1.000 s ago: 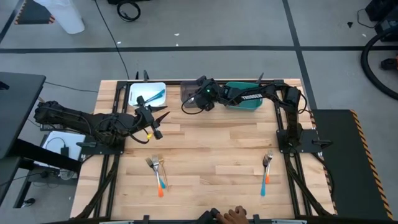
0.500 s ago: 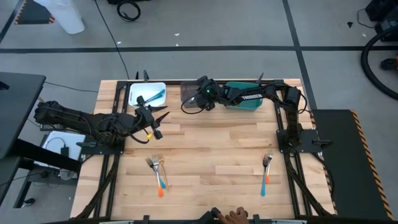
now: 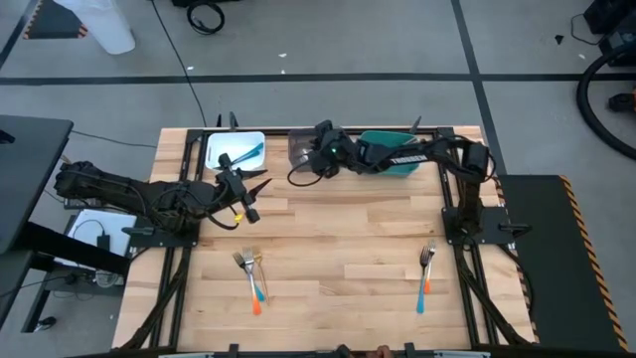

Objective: Sort silverware by color (type)
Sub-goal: Put the gold fork into the green bin

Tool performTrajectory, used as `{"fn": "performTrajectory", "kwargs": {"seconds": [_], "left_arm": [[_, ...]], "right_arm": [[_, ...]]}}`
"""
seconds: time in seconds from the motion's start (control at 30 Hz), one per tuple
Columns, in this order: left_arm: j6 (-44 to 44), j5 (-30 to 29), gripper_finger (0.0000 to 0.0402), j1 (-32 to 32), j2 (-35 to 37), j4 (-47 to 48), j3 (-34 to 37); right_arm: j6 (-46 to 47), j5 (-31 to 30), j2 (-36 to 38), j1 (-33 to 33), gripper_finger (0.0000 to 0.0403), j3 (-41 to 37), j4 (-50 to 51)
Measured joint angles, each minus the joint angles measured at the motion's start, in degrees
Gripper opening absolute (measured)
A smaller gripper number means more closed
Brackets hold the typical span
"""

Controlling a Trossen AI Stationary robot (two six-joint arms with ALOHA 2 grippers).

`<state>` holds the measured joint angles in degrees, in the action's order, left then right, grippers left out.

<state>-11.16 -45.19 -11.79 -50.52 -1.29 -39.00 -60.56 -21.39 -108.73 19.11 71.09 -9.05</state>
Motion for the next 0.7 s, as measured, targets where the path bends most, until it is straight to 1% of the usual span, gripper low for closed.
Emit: {"fn": "performTrajectory", "kwargs": {"seconds": [0.13,0.23,0.37,0.5,0.7], "left_arm": [[0.0,0.0,0.0117,0.0,0.0,0.1,0.0],[0.0,0.0,0.0117,0.0,0.0,0.3,0.0],[0.0,0.0,0.0117,0.0,0.0,0.8,0.0],[0.0,0.0,0.0117,0.0,0.0,0.8,0.0],[0.0,0.0,0.0117,0.0,0.0,0.8,0.0]], "right_arm": [[3.4,-0.4,2.2,-1.7,0.0107,0.0,0.3],[5.5,-2.4,3.7,-3.4,0.0107,0.0,0.5],[8.4,-5.2,5.2,-5.9,0.0107,0.0,3.6],[10.9,-8.8,6.1,-8.6,0.0107,0.0,6.8],[13.3,-16.3,6.2,-13.2,0.0107,0.0,9.8]]}}
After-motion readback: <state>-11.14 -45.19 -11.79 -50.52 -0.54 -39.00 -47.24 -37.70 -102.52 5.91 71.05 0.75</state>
